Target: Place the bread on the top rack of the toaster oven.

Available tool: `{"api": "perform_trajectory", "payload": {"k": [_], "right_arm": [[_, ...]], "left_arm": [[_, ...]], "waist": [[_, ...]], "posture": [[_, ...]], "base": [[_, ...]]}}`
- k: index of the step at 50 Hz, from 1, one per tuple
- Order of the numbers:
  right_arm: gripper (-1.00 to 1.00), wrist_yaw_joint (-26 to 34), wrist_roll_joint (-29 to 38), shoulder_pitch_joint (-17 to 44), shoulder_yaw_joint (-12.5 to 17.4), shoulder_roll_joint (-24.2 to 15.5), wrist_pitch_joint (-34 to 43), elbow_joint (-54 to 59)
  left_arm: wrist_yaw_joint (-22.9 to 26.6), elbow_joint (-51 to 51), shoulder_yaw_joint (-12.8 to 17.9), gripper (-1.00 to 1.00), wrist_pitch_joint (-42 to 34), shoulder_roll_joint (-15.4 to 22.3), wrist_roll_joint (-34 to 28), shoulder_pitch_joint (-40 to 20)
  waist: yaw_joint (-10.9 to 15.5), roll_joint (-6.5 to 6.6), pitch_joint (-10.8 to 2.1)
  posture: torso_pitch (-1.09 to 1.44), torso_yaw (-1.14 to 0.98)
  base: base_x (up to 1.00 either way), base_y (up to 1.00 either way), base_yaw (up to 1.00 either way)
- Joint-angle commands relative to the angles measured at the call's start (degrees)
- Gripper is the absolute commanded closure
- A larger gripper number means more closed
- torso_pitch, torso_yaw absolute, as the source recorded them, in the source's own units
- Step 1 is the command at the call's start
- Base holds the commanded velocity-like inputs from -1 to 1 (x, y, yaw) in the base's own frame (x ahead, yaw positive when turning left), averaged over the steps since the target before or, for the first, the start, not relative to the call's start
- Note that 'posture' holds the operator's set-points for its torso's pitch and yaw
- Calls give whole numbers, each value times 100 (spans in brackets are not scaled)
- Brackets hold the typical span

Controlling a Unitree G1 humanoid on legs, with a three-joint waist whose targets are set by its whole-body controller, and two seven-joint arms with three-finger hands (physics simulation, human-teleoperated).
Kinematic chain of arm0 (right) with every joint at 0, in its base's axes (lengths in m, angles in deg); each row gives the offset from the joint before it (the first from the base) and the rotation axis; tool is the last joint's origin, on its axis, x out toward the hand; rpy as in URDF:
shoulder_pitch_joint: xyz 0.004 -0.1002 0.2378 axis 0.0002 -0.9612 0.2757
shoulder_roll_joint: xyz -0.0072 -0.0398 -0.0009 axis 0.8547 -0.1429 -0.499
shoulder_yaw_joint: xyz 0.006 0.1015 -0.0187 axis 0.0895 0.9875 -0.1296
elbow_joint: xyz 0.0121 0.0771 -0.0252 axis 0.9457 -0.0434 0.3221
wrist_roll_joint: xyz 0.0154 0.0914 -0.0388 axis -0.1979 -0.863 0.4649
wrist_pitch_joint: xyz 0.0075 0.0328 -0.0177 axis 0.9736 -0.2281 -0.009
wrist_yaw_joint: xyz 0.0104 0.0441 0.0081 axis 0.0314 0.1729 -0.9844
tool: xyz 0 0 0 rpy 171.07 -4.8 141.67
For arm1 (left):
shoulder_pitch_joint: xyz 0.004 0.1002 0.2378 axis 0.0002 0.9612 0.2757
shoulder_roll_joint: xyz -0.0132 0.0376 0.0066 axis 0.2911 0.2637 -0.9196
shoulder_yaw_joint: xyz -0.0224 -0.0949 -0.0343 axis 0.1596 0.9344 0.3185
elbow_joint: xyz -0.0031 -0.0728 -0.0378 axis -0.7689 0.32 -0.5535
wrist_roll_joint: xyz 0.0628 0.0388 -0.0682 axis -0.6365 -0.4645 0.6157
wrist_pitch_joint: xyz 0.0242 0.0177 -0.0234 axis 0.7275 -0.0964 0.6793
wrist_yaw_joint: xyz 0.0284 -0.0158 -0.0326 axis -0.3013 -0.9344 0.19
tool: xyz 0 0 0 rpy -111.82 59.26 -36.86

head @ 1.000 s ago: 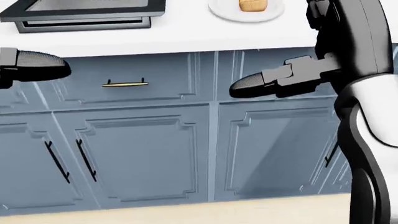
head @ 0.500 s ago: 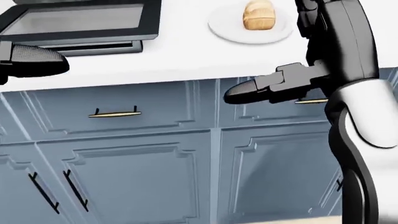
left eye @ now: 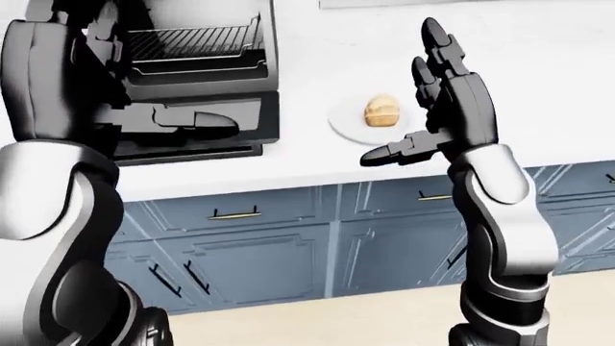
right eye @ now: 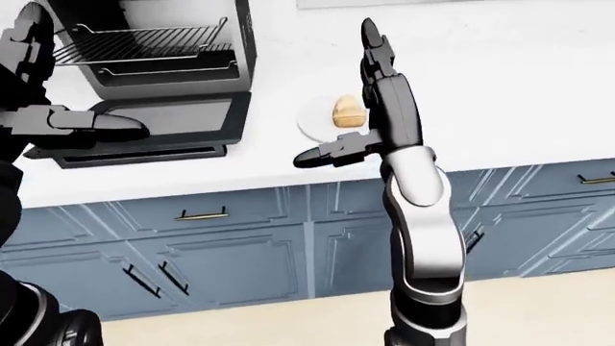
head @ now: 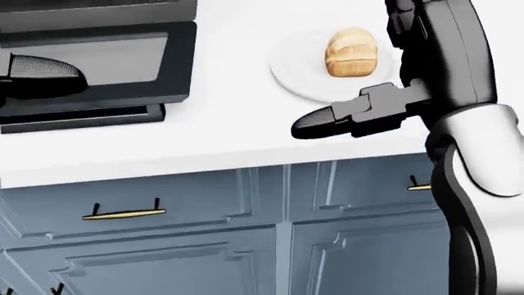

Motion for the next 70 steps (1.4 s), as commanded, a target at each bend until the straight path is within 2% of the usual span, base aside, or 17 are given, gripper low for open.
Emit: {"api": "perform_trajectory", "payload": {"k": [1, 6, 9, 10, 20, 21, 28, 31, 33, 40, 50, 54, 56, 63, 64, 66, 70], "right_arm": [[-100, -43, 26, 187, 171, -84, -117, -273], [-100, -42, 37, 188, 148, -91, -113, -288], [-100, -28, 88, 188, 134, -109, -169, -255], [-100, -23, 92, 203, 135, -101, -191, -247], [-100, -7, 147, 128, 124, -67, -365, -162], [-100, -10, 154, 131, 120, -58, -385, -142], [-100, 30, 224, 112, 85, -36, -431, -139], [-100, 61, 221, 81, 114, -34, -344, -261], [-100, 78, 206, 52, 139, -40, -299, -328], [-100, 24, 175, 129, 123, -9, -393, -182], [-100, 12, 111, 120, 107, -16, -390, -206], [-100, 22, 79, 85, 146, -27, -297, -331], [-100, -13, 60, 92, 143, -1, -354, -264], [-100, -29, 112, 72, 95, -23, -497, -231], [-100, -28, 107, 74, 104, -9, -475, -237], [-100, -37, 107, 73, 108, -7, -462, -242], [-100, -43, 103, 63, 101, 9, -505, -209]], "left_arm": [[6, -134, 13, -100, 208, 58, -2, -182], [4, -143, 35, -100, 245, 56, 20, -128], [-10, -164, 42, -100, 211, 64, 31, -151], [-10, -156, 30, -100, 221, 80, 18, -141], [-46, -232, 26, -100, 145, 70, 54, -167], [-49, -233, 25, -100, 161, 54, 54, -147], [-37, -276, 54, -100, 167, 51, 59, -86], [-40, -264, 43, -100, 178, 52, 58, -88], [-44, -249, 20, -100, 189, 44, 50, -89], [-36, -227, 4, -100, 175, 51, 34, -145], [-18, -241, -5, -100, 207, 34, -11, -117], [-3, -254, -11, -100, 208, 43, -33, -121], [6, -264, -1, -100, 192, 49, -38, -125], [11, -255, -13, -100, 206, 48, -75, -137], [18, -261, -4, -100, 196, 52, -75, -140], [28, -277, 24, -100, 178, 65, -68, -138], [29, -304, 45, -100, 152, 74, -46, -141]], "waist": [[-37, 3, -102], [-34, -284, 48], [23, -723, -75], [27, -427, -33], [-43, -330, -165], [-33, -290, -278], [-60, -421, -136], [-107, -161, 20], [-84, 231, -71], [-79, -118, -56], [-9, -306, -155], [79, -693, -99], [112, -538, -130], [-17, -393, -146], [-17, -368, -288], [-41, -363, -111], [-44, -327, -112]], "posture": [[0, 0], [0, 0], [0, 0], [0, 0], [0, 0], [0, 0], [0, 0], [0, 0], [0, 0], [0, 0], [0, 0], [0, 0], [0, 0], [0, 0], [0, 0], [0, 0], [0, 0]], "base": [[2, 0, 0], [0, 0, 0], [0, 0, 0], [0, 0, 0], [0, 0, 0], [5, 3, 0], [12, 13, 0], [24, 18, 0], [25, 18, 0], [25, 18, 0], [21, 2, 0], [12, 0, 0], [0, 0, 0], [0, 0, 0], [9, 0, 0], [21, 0, 0], [22, 0, 0]]}}
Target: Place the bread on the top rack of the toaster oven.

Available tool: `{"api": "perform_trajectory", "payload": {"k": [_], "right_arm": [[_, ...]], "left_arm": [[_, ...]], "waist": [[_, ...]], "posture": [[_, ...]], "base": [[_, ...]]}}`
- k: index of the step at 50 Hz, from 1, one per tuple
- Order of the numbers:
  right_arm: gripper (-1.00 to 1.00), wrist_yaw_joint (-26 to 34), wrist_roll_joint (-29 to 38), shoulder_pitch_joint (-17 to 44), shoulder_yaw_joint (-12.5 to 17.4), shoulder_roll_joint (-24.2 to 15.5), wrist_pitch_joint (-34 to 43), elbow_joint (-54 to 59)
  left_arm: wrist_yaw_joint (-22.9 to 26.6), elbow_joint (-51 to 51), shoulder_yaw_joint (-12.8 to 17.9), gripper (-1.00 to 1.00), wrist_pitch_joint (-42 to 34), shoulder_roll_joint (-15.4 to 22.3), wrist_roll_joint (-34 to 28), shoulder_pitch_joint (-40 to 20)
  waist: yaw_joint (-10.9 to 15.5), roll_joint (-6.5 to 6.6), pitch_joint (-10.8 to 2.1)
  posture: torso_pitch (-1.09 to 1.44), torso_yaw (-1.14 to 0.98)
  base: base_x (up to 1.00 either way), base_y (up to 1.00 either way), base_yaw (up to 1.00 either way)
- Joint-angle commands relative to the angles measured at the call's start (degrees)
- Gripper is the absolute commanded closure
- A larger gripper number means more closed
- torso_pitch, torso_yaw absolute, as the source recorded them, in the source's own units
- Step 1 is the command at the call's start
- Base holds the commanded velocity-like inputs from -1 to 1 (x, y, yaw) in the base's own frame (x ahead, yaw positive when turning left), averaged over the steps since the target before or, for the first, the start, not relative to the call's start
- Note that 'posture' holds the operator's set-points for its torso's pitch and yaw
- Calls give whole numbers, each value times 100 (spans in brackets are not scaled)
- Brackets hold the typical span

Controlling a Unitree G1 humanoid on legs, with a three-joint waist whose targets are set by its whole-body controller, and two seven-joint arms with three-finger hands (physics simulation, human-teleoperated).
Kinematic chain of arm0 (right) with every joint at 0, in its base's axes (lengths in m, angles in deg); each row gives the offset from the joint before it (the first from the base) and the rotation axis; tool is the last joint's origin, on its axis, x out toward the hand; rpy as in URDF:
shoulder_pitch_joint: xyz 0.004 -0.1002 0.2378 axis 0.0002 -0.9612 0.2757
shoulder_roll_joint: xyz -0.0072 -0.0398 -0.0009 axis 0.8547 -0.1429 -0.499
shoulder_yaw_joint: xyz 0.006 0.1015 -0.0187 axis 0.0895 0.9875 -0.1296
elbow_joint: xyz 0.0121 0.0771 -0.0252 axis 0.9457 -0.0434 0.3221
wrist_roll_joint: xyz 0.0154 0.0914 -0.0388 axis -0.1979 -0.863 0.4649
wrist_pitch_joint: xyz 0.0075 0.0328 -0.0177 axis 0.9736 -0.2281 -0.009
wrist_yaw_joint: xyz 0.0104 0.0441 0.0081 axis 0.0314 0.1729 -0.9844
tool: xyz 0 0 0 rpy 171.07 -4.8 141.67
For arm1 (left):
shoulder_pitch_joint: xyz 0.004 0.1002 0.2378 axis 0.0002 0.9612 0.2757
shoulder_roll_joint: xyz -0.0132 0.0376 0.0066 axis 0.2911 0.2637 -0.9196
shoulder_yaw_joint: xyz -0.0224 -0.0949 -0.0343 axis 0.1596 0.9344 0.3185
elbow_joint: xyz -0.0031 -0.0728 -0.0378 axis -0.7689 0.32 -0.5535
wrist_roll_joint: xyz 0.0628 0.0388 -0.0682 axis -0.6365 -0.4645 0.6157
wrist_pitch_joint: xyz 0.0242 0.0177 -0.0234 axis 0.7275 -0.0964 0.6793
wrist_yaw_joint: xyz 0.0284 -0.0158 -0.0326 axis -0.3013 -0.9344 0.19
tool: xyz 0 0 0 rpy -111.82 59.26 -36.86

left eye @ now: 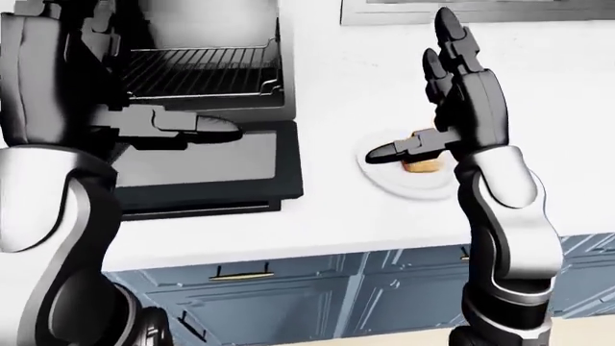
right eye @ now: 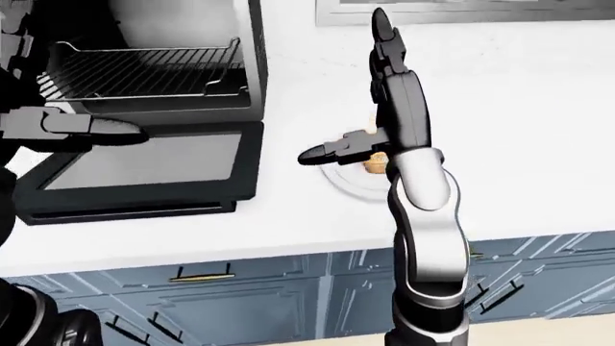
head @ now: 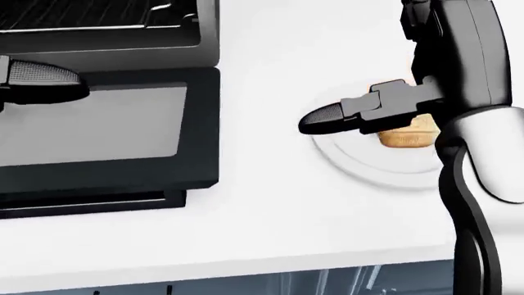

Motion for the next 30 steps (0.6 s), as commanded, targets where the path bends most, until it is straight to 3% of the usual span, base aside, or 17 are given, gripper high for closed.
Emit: {"api": "perform_trajectory", "payload": {"k": [1, 2, 4, 5, 6, 7, 8, 9, 12, 15, 22, 30], "right_arm": [[-100, -18, -15, 158, -5, -3, -219, -99], [-100, -17, 0, 159, -23, -9, -243, -70], [-100, -20, 1, 165, -26, 0, -279, -23], [-100, -15, -5, 176, -31, 8, -273, -14], [-100, -13, 1, 178, -34, 7, -286, 5], [-100, -39, -39, 183, 8, 35, -277, 15], [-100, -32, -32, 166, -3, 9, -260, -34], [-100, -16, -45, 152, 12, -6, -173, -127], [-100, -22, -66, 153, 24, -22, -129, -185], [-100, -43, -84, 159, 26, -15, -140, -168], [-100, -43, -31, 222, 92, -169, 28, -202], [-100, 41, 369, 134, 122, -360, 99, 70]], "left_arm": [[-44, -36, 64, -100, 165, 60, -54, -117], [-48, -35, 56, -100, 166, 56, -51, -119], [-52, -34, 59, -100, 157, 57, -45, -134], [-47, -26, 51, -100, 160, 77, -54, -133], [-55, -32, 64, -100, 125, 71, -36, -173], [-61, -32, 50, -100, 124, 77, -40, -176], [-70, -27, 34, -100, 121, 76, -46, -189], [-81, -13, 16, -100, 116, 69, -49, -215], [-88, 26, -33, -100, 141, 46, -79, -237], [-68, 31, -26, -100, 131, 58, -96, -264], [-35, -1, 12, -100, 144, 53, -117, -208], [-29, -88, 64, -100, 83, 86, -86, -195]], "waist": [[-8, 52, -32], [-21, 147, 0], [-25, 462, -46], [23, 291, -47], [-30, 393, -25], [11, 334, 91], [-36, 311, -14], [-60, 262, -29], [-14, 100, 70], [72, -239, 14], [74, -91, -79], [37, -61, -116]], "posture": [[0, 0], [0, 0], [0, 0], [0, 0], [0, 0], [0, 0], [0, 0], [0, 0], [0, 0], [0, 0], [0, 0], [0, 0]], "base": [[22, 0, 0], [22, 0, 0], [22, 0, 0], [22, 0, 0], [20, 0, 0], [0, 0, 0], [0, 0, 0], [0, 0, 0], [0, 0, 0], [0, 0, 0], [0, 0, 0], [0, 0, 0]]}}
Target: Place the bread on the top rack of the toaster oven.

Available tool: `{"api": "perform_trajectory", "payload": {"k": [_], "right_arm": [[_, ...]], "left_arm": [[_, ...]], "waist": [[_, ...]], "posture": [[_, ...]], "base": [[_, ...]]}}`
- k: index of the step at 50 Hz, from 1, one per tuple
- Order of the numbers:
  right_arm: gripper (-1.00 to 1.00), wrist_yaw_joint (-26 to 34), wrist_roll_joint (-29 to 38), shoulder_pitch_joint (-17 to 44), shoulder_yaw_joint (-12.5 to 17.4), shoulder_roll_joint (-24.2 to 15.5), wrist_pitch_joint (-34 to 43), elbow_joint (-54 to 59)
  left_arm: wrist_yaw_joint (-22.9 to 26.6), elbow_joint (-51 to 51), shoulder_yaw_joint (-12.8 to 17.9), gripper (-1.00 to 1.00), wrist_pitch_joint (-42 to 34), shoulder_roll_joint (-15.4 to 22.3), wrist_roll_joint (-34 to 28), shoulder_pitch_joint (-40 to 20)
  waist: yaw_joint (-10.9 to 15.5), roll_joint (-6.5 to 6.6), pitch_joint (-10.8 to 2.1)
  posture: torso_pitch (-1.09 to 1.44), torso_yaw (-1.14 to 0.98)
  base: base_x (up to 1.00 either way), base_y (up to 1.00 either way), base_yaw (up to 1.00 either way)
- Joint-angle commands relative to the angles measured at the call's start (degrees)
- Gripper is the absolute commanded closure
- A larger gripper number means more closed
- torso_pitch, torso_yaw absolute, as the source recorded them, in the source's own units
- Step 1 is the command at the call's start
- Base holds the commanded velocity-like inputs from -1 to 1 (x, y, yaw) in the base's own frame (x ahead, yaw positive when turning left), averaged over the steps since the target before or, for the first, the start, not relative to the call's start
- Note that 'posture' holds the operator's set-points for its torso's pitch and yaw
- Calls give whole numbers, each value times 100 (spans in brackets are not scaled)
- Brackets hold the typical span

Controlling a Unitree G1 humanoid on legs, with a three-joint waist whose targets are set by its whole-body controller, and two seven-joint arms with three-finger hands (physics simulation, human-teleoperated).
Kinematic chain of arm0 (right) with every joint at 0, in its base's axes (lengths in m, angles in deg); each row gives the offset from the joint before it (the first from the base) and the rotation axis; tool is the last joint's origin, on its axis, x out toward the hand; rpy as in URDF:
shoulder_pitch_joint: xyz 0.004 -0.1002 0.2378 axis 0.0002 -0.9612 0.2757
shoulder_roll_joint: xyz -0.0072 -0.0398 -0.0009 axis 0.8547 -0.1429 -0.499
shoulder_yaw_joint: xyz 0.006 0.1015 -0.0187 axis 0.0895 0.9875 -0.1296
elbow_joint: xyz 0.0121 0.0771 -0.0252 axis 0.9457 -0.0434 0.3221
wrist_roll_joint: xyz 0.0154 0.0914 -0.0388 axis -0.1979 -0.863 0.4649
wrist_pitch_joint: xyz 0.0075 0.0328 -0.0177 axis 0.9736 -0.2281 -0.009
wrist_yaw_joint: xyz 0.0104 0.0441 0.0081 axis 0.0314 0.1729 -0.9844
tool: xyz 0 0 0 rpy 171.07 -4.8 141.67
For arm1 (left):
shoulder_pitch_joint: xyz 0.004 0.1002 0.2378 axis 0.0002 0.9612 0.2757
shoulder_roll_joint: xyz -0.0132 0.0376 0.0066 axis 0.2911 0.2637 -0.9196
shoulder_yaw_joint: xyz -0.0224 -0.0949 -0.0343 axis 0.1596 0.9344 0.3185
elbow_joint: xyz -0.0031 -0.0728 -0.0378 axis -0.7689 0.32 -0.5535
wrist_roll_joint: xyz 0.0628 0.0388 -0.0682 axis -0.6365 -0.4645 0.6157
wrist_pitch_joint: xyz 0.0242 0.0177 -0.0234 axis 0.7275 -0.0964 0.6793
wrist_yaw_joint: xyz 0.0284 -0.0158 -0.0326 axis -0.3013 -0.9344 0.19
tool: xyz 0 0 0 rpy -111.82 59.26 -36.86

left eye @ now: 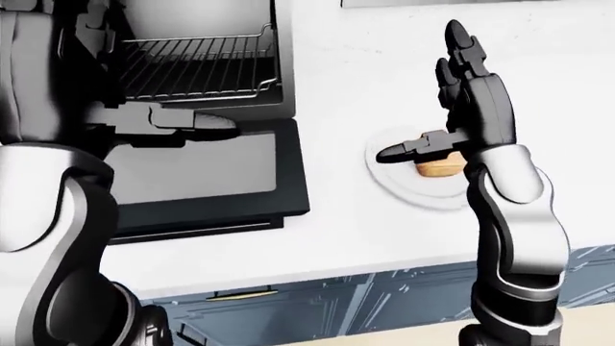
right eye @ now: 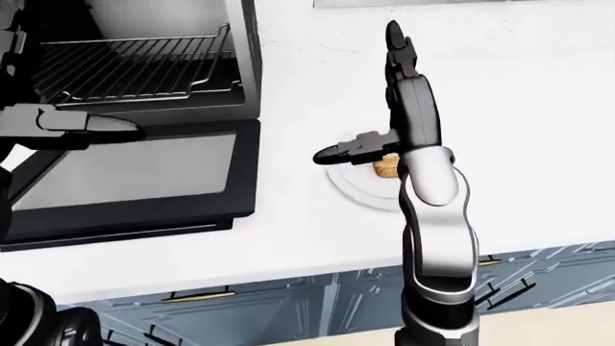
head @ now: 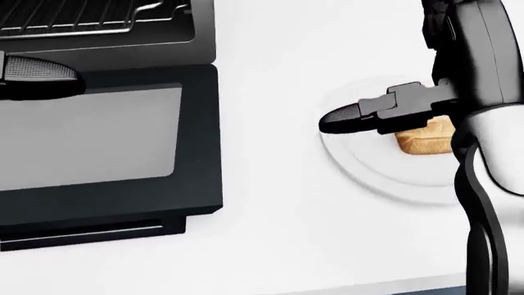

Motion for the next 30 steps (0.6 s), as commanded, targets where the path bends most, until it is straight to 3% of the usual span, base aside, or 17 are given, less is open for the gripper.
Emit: {"api": "perform_trajectory", "payload": {"k": [1, 21, 30], "right_arm": [[-100, 31, 176, 122, 50, -45, -116, -99], [-100, 287, 1313, -147, 349, -488, 856, -220], [-100, 179, 1668, -348, 517, -467, 795, -43]], "left_arm": [[-18, -75, 71, -100, 132, 67, -26, -114], [-51, -27, 92, -100, 201, 106, 60, -84], [-24, -45, 83, -100, 271, 58, 43, 23]], "waist": [[0, -1, -138], [10, -30, -98], [22, -34, -103]], "posture": [[0, 0], [0, 0], [0, 0]], "base": [[0, 0, 0], [0, 0, 0], [0, 0, 0]]}}
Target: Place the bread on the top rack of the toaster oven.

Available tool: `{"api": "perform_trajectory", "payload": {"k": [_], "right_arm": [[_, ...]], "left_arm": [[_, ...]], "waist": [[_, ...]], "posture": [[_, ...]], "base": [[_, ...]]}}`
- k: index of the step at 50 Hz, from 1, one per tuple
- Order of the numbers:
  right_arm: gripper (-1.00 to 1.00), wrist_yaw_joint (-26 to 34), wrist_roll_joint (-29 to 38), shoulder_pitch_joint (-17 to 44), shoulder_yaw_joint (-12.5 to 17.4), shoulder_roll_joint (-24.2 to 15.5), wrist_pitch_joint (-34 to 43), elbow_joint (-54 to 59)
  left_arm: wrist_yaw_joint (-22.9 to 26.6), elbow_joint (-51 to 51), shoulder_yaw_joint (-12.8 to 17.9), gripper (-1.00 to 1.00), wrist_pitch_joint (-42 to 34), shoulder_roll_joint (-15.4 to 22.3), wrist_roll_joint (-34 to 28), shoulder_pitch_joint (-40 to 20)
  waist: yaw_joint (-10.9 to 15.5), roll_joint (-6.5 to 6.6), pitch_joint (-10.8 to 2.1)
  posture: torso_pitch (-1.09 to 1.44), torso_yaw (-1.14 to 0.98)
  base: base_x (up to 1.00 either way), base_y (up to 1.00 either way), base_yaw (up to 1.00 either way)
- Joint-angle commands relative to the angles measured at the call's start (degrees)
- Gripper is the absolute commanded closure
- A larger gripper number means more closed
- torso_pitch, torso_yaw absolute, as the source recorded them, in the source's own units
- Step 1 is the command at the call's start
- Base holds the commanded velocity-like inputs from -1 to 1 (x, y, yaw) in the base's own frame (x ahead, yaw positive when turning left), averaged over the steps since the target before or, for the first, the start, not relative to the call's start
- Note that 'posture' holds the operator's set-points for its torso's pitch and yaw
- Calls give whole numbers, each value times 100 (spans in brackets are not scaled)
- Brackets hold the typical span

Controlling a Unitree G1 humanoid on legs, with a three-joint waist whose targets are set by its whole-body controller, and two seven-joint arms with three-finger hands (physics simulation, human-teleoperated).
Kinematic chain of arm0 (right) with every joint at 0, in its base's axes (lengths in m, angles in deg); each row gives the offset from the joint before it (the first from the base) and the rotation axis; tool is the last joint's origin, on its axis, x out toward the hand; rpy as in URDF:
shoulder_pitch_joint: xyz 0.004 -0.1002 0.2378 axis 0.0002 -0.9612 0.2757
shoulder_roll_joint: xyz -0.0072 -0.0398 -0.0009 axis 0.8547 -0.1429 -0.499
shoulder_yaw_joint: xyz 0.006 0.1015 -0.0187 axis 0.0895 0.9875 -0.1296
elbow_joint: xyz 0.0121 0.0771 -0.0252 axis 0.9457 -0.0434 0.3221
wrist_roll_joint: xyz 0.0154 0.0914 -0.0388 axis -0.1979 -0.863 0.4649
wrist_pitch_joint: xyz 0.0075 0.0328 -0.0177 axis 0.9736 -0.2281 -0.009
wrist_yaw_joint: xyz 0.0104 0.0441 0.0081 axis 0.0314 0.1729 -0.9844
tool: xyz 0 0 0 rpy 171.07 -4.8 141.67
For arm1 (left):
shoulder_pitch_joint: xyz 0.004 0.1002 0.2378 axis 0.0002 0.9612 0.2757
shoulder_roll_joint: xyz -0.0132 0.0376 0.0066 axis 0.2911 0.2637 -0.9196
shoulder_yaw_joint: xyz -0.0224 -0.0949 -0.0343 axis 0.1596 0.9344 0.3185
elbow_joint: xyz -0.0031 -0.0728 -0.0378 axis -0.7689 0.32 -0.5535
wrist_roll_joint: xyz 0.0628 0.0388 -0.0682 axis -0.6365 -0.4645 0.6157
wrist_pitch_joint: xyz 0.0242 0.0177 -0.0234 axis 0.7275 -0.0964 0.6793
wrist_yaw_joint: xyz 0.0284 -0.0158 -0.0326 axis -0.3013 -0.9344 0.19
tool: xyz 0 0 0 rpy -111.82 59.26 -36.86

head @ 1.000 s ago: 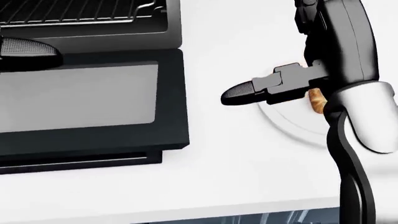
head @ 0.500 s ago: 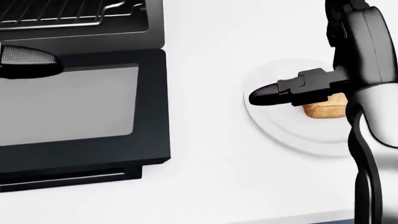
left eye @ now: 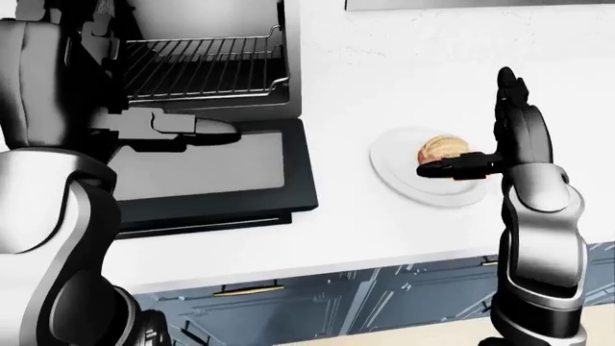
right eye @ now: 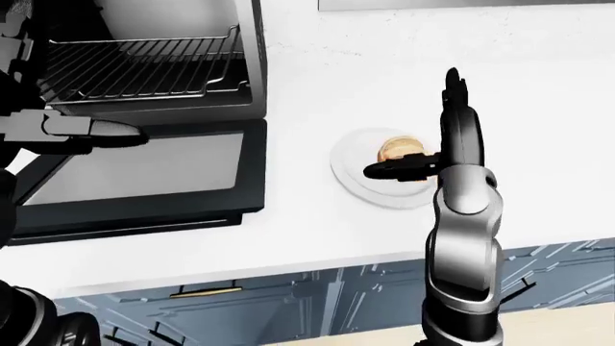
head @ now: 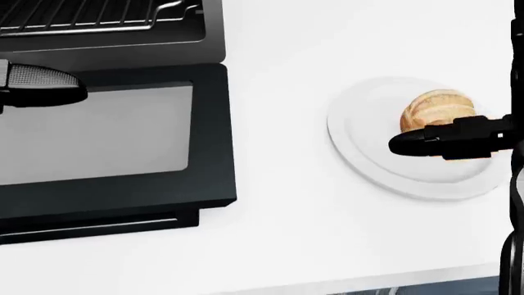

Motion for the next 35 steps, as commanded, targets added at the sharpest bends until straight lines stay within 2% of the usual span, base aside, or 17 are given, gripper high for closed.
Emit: {"api": "perform_trajectory", "payload": {"k": [1, 10, 18, 35], "right_arm": [[-100, -132, 165, 137, 81, -90, -158, -132], [-100, -442, 129, 260, 126, -44, -295, 401], [-100, -418, 99, 271, 18, -90, -499, 689], [-100, -362, 45, 601, 18, -144, -713, 1370]], "left_arm": [[-12, -71, 69, -100, 153, 64, -35, -144], [-9, -82, 61, -100, 176, 47, -40, -100], [1, -111, 86, -100, 181, 46, -33, -57], [21, -35, -9, -100, 206, -18, -132, -122]], "waist": [[0, 4, -131], [5, 11, -141], [4, 19, -153], [-3, 10, -181]], "posture": [[0, 0], [0, 0], [0, 0], [0, 0]], "base": [[0, 0, 0], [0, 0, 0], [0, 0, 0], [0, 0, 0]]}}
